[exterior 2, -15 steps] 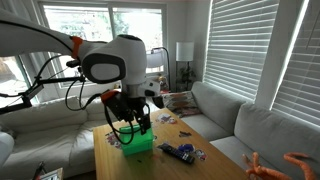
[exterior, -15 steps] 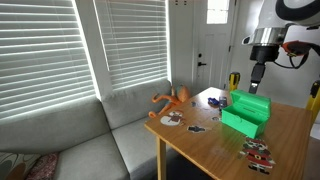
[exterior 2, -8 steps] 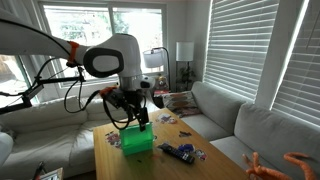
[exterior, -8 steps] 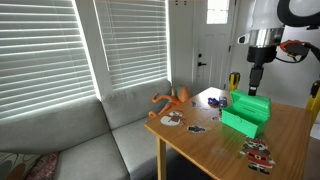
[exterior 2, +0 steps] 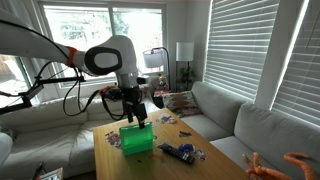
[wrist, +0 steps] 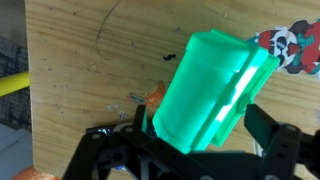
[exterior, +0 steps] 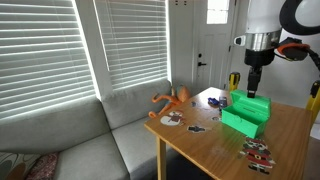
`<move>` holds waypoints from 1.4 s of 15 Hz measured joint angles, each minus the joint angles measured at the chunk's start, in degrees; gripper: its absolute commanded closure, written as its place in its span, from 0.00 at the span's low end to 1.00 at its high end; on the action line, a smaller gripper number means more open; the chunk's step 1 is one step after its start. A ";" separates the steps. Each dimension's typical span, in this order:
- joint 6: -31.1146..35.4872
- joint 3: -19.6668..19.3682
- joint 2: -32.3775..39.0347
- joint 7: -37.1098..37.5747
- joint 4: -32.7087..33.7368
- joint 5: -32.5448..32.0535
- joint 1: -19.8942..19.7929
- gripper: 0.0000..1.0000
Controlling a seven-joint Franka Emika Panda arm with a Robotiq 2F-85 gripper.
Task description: Open the green container
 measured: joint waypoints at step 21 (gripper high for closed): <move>-4.46 0.90 0.55 5.62 -2.07 -8.08 0.53 0.00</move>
